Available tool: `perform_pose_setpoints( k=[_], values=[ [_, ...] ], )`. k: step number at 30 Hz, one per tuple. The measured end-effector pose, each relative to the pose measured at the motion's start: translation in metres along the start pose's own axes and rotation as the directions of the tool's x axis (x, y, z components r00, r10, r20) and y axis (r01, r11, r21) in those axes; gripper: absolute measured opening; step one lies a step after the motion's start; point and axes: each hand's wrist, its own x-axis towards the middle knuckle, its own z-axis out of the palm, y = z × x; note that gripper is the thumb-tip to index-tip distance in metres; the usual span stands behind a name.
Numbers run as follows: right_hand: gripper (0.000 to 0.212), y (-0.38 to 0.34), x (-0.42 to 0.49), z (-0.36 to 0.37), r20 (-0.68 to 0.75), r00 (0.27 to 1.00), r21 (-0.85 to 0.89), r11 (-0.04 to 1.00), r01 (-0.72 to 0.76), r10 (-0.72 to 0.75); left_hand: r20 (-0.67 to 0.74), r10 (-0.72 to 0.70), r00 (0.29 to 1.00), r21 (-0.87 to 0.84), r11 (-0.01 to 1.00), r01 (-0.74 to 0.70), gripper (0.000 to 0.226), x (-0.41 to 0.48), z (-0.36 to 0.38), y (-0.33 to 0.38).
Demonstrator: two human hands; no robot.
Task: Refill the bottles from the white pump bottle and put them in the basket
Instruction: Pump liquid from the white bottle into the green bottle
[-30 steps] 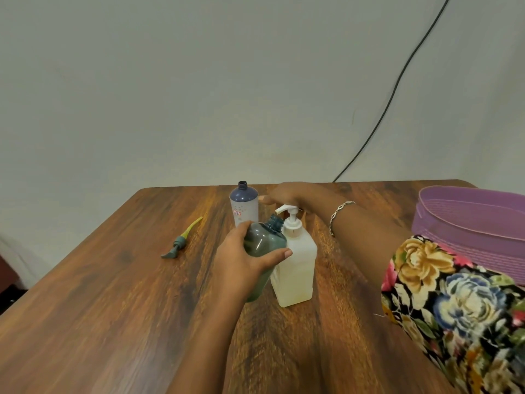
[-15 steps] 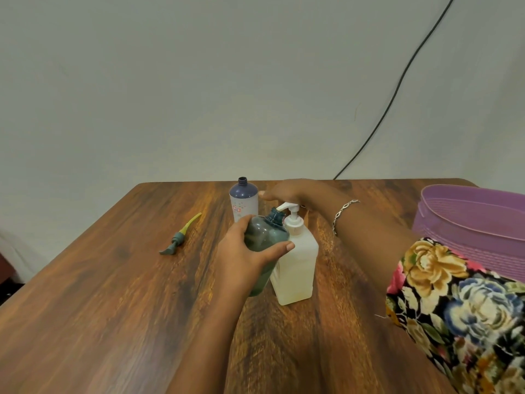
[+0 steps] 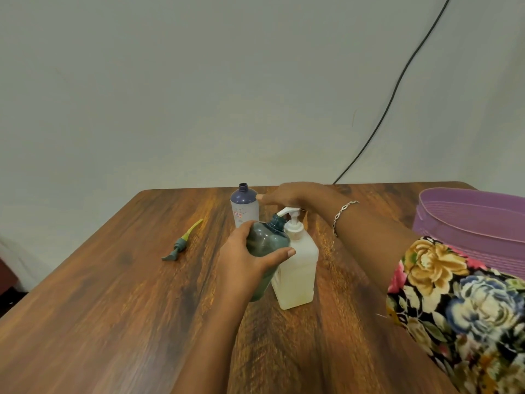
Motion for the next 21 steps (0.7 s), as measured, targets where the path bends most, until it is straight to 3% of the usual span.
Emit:
perform_pose_setpoints(
  k=[6,8,12,14,18,21],
  values=[
    [0.053,-0.002,0.001,0.002,-0.087,0.995,-0.082,0.996,0.043,-0.050,-0.027,0.001,1.000,-0.023,1.000,-0.002,0.081,0.002,0.001,0.003],
    [0.043,0.002,0.007,0.006,-0.155,0.986,-0.173,0.984,0.033,-0.060,-0.029,0.001,1.000,-0.022,1.000,-0.002,0.081,0.001,0.001,0.003],
    [0.043,0.010,0.023,0.014,-0.268,0.960,-0.243,0.970,0.013,-0.080,-0.032,-0.003,0.999,-0.014,1.000,0.003,0.081,0.001,0.001,0.001],
    [0.043,0.008,0.021,0.013,-0.233,0.969,-0.231,0.973,0.024,-0.079,-0.024,-0.017,1.000,-0.016,1.000,0.016,0.080,0.000,0.001,0.000],
    [0.054,-0.004,0.001,0.000,-0.033,0.998,-0.117,0.992,0.048,-0.053,-0.021,-0.007,1.000,-0.008,1.000,0.007,0.083,0.001,0.001,0.003],
    [0.059,-0.010,-0.002,-0.002,-0.012,0.999,-0.067,0.997,0.031,-0.032,-0.030,-0.001,1.000,0.008,1.000,0.001,0.084,0.002,0.001,0.005]
  ],
)
